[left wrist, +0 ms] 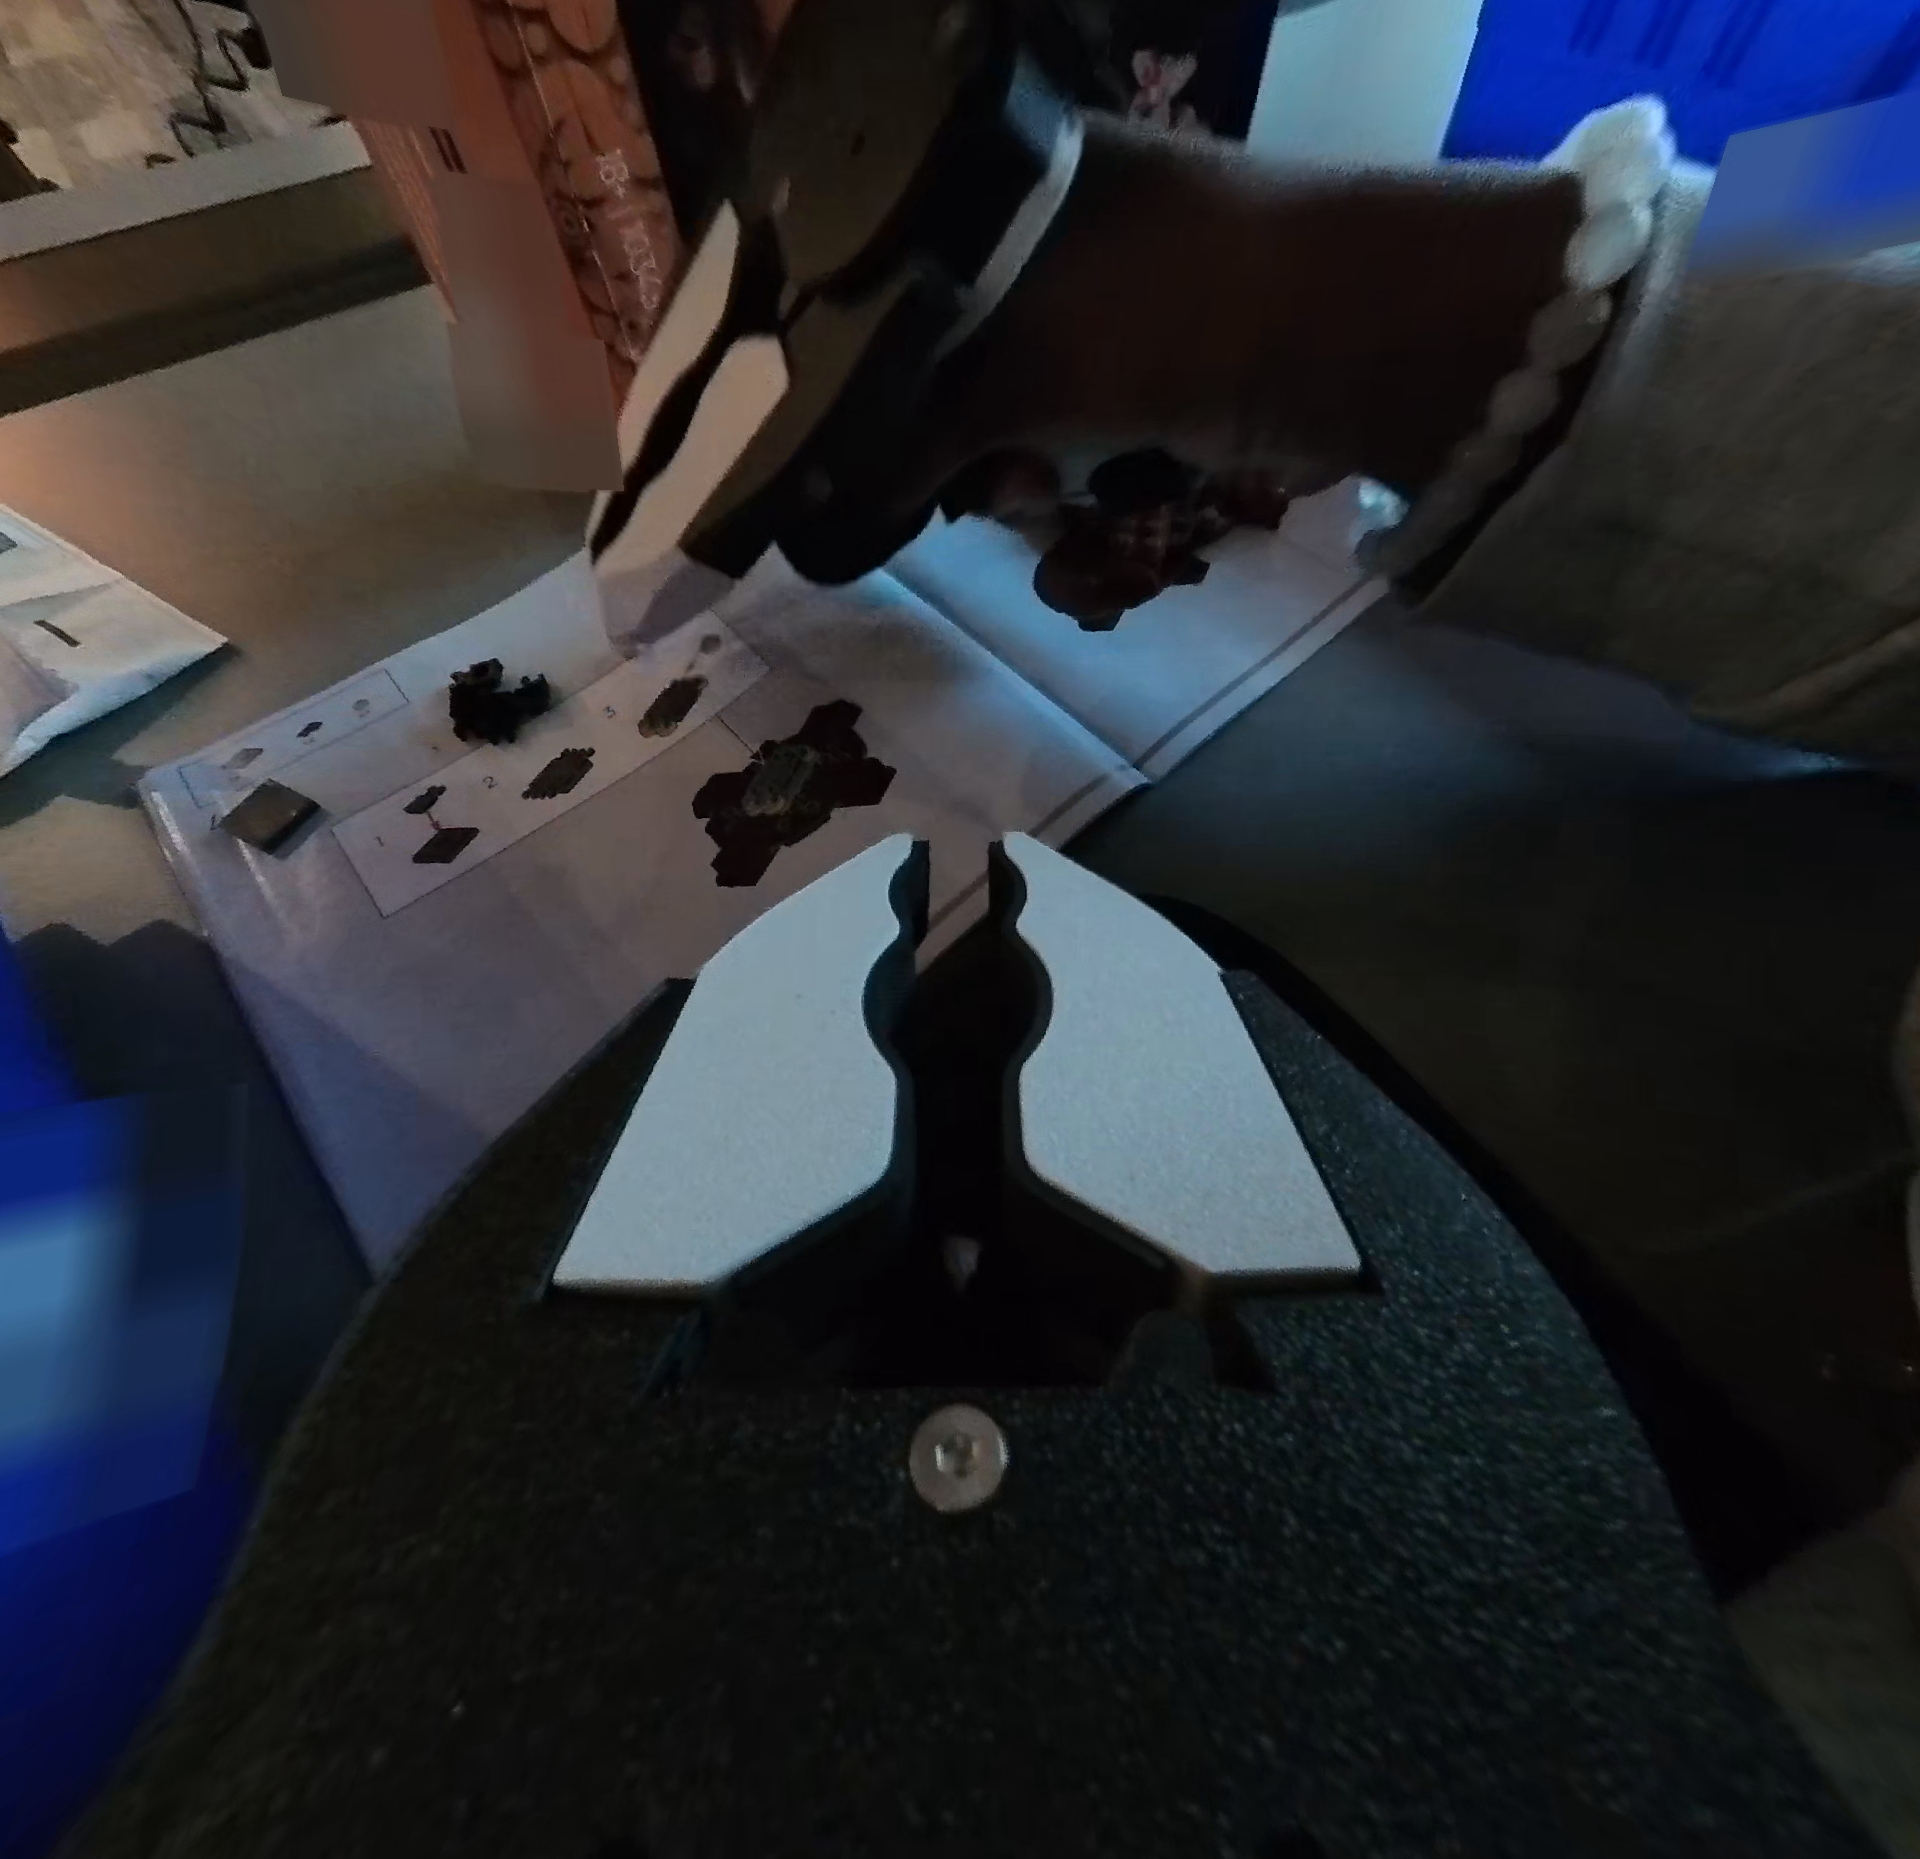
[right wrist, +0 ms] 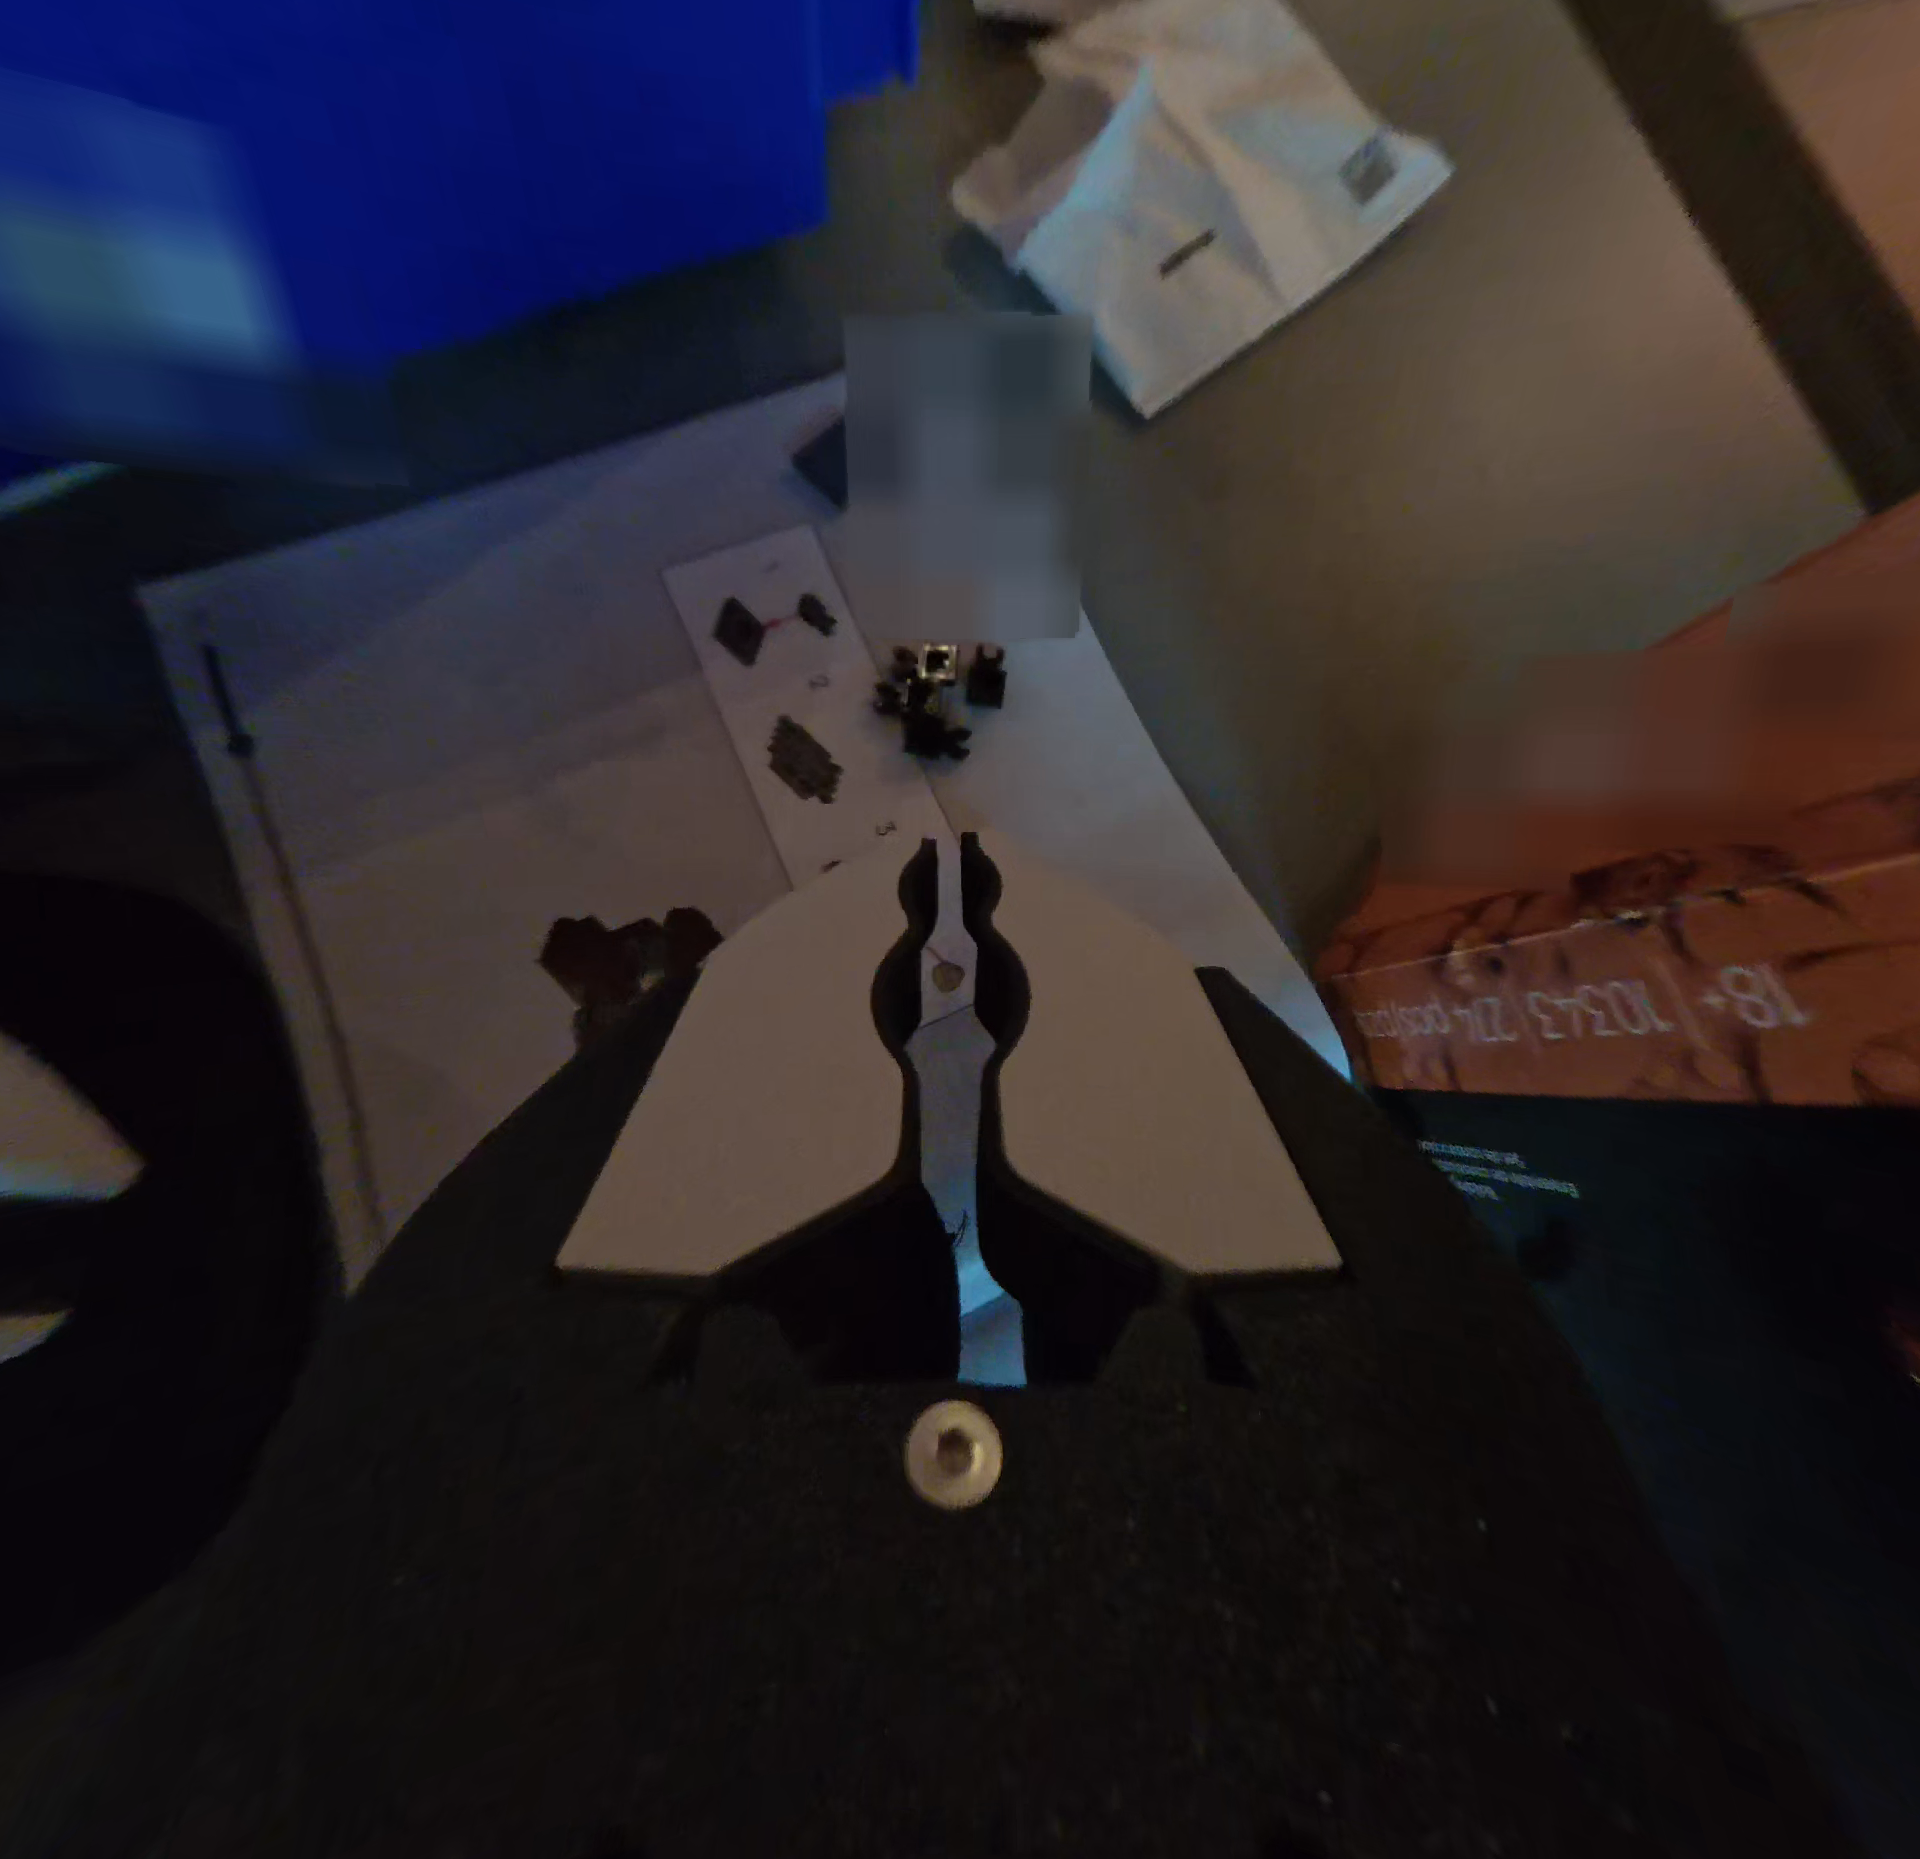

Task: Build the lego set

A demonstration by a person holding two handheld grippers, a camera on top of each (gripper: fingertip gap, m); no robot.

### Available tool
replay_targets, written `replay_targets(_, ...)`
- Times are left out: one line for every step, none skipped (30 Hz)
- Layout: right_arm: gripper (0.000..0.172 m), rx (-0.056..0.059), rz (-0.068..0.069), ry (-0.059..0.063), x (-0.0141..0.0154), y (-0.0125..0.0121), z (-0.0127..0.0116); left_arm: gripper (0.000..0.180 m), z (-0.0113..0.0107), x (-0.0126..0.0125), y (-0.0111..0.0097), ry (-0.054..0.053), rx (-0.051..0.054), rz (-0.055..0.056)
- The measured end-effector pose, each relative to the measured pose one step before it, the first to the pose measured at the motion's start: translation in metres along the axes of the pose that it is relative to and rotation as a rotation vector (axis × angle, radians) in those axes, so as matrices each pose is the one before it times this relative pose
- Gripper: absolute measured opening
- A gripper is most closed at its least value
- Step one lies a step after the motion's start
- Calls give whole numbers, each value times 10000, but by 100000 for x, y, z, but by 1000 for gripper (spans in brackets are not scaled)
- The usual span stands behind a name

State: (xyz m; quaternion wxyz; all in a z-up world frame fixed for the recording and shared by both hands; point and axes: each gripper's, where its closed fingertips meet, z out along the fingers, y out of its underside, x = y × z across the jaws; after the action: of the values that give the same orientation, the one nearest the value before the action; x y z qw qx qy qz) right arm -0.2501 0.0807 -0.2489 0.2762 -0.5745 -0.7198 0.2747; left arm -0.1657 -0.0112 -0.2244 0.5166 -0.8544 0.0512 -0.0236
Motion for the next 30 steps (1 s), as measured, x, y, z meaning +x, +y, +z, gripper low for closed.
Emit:
replay_targets(3,95,-8,-101,-209,-165,-302,11,42,50,32,24,-34,33)
replay_targets(5,118,36,-131,-265,-189,-295,11,24,36,31,3,-24,35)
replay_targets(6,156,68,-101,-252,-215,-296,11,11,19,14,-8,-11,42)
replay_targets(7,162,52,-155,-355,-229,-281,11,9,38,8,-1,-4,43)
replay_targets(9,154,42,-150,-385,-214,-251,11,13,29,28,3,-14,34)
replay_targets(11,108,41,-85,-312,-127,-224,11,25,16,19,4,-24,21)
replay_targets(13,47,6,-94,-330,-41,-183,11,19,20,34,16,-24,10)
replay_targets(15,19,-20,-62,-278,11,-158,11,32,26,23,19,-19,6)
replay_targets(15,8,-42,30,-145,38,-166,11,14,22,15,13,-13,5)
replay_targets(15,13,-77,83,-59,57,-180,11,14,15,14,13,-11,-1)
replay_targets(13,8,-84,52,-84,94,-162,11,25,17,23,16,-15,2)
replay_targets(11,45,-53,6,-133,72,-152,12,15,4,13,-2,-12,1)
replay_targets(10,60,-4,15,-82,76,-105,13,-6,-21,-1,-12,5,-4)
replay_targets(9,29,16,70,29,103,-62,14,-8,1,-25,-4,19,-5)
replay_targets(8,-29,1,78,46,172,-17,15,-16,-19,-6,-7,17,-9)
replay_targets(7,-127,-15,-33,-118,298,39,16,-17,-14,-22,-2,23,-7)
replay_targets(7,-206,-21,-102,-231,367,97,17,-37,7,-36,4,37,-6)
replay_targets(7,-186,-34,6,-154,349,111,18,-26,6,-45,6,40,-3)
replay_targets(7,-92,-81,80,-125,218,74,18,-5,30,-5,34,9,-5)
replay_targets(7,-52,-120,-13,-259,150,22,20,22,50,37,59,-27,-10)
replay_targets(7,-89,-105,-74,-333,177,17,21,34,59,38,63,-36,-8)
replay_targets(6,-105,-89,-37,-254,189,2,23,34,57,36,60,-35,-9)
replay_targets(6,-93,-81,2,-186,184,-14,25,38,44,46,50,-36,-10)
replay_targets(6,-92,-73,6,-157,180,-23,26,40,37,44,41,-35,-3)
replay_targets(5,-110,-67,-6,-141,197,-13,28,36,40,33,52,-33,-3)
replay_targets(5,-133,-60,13,-92,209,4,29,32,58,45,59,-32,-12)
replay_targets(5,-122,-68,22,-55,191,2,33,32,49,25,58,-23,-16)
replay_targets(5,-88,-73,25,-39,148,25,35,8,11,12,41,-7,-29)
replay_targets(5,-69,-52,31,-26,128,50,37,-11,16,-5,43,11,-40)
replay_targets(5,-106,-20,15,-15,194,95,40,-24,37,-39,59,32,-33)
